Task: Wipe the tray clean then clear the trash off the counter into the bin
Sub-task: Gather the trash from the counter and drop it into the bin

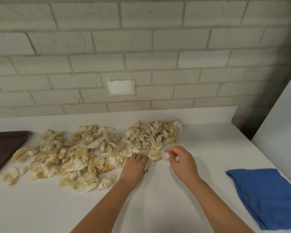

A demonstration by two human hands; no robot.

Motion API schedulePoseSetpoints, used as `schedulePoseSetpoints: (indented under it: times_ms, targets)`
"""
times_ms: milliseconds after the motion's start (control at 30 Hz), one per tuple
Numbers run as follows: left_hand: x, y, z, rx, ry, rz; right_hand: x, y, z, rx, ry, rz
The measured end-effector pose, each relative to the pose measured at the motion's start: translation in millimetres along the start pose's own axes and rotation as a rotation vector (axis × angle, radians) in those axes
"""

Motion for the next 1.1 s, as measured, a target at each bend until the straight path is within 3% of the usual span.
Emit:
schedulePoseSetpoints:
  times_ms: [100, 233, 300, 400, 533, 733, 833, 1000, 1100]
  targets:
    - [2.6, 7.8, -3.9, 0.008, 0.052, 0.080, -38.0, -38.0, 5.9, 0.100, 0.110, -0.219]
    - [21.6, 20.7, -18.6, 0.067, 0.195, 0.234, -96.3, -55.3, 26.4, 0.156, 0.246, -0.659]
    - [28.5, 26.1, -28.5, 0.118, 0.257, 0.259, -109.8, -54.7, 40.7, 0.153, 0.277, -0.751]
    - [29.7, 29.5, -40.2, 0.181, 0.320, 0.246, -110.5, -59.7, 49.0, 0.174, 0.267, -0.645]
    - [22.2, 30.1, -34.9, 0.209, 0.352, 0.196, -98.6, -59.9, 34.5, 0.339, 0.300, -0.421]
    - [-4.4, 36.3, -17.4, 0.224, 0.293, 0.074, -80.8, -39.9, 37.3, 0.240, 0.165, -0.331]
    - [-6.8, 37.8, -17.8, 0.223, 0.418, 0.081, -75.8, -24.2, 48.5, 0.103, 0.096, -0.358]
    - [-5.6, 41.0, -19.2, 0.263, 0.613, 0.047, -64.9, -16.4, 39.6, 0.218, 0.223, -0.282]
    - [20.0, 40.5, -24.1, 0.266, 0.687, 0.139, -50.1, -16.0, 29.8, 0.195, 0.153, -0.189]
Point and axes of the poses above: each hand's wrist, its own y-axis away from the middle knuckle, its own x-axis out of the back of the hand, z = x × y, the point moved 10 cm from there along -y, towards the middle knuckle, and after that the axes turned 15 degrees about x, right-handed, at the moved point
